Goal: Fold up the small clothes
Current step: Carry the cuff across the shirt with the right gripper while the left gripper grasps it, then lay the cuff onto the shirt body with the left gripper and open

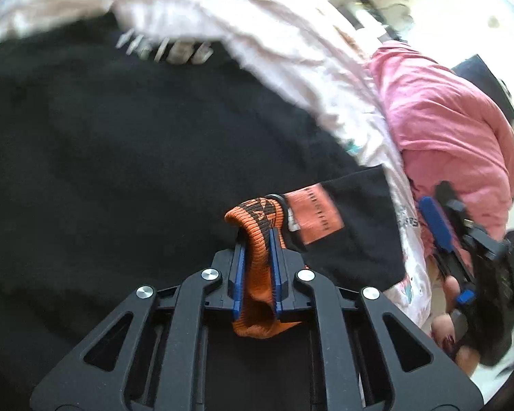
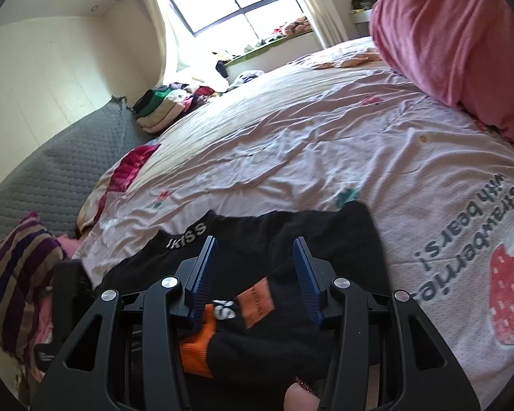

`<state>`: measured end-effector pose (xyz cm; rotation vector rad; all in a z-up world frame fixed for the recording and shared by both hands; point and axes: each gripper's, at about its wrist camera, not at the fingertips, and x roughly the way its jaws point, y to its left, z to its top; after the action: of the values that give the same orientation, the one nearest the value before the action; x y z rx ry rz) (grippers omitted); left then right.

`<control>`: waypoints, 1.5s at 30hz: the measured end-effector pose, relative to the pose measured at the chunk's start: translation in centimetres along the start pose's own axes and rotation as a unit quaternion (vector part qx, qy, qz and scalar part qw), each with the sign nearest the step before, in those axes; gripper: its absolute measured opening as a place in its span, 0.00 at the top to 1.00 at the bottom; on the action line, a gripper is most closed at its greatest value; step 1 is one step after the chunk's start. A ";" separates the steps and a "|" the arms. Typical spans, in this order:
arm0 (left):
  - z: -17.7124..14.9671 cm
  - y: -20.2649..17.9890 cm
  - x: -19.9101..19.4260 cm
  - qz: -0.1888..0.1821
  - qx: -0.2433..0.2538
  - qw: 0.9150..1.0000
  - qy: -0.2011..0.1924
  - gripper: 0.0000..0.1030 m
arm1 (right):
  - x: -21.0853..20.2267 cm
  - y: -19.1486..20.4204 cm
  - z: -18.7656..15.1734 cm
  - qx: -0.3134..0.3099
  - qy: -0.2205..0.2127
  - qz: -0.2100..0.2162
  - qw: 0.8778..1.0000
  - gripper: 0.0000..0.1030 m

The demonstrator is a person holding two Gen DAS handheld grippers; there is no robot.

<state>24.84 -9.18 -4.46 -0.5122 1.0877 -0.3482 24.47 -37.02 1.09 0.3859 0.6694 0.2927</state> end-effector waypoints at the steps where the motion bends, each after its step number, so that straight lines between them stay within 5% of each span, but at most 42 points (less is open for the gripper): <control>1: 0.2 -0.4 -0.9 0.001 0.015 1.000 -0.011 0.95 | -0.3 -0.5 0.2 0.003 -0.003 -0.005 1.000 0.57; 9: 3.5 -0.3 -10.1 0.040 0.062 0.992 -0.103 0.95 | -1.2 -1.8 0.8 0.008 -0.014 -0.026 1.000 0.57; 17: 4.0 3.3 -15.0 0.088 0.055 0.985 -0.135 0.96 | 0.0 0.2 -0.1 -0.030 0.003 -0.029 0.999 0.57; 30: 2.5 9.3 -14.9 0.111 0.024 0.988 -0.105 0.93 | 2.7 5.3 -3.3 -0.120 0.039 -0.042 0.991 0.57; 38: 1.5 10.9 -15.7 0.171 0.040 0.975 -0.133 0.89 | 5.1 8.2 -5.7 -0.168 0.070 -0.042 0.983 0.55; 45: 1.0 11.3 -11.3 0.202 0.070 0.974 -0.079 0.87 | 7.8 7.6 -7.2 -0.177 0.125 -0.088 0.972 0.53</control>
<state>21.14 6.19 -1.88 -0.1803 0.9762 -0.0237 24.56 -25.47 -5.01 -0.0537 0.8741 0.2880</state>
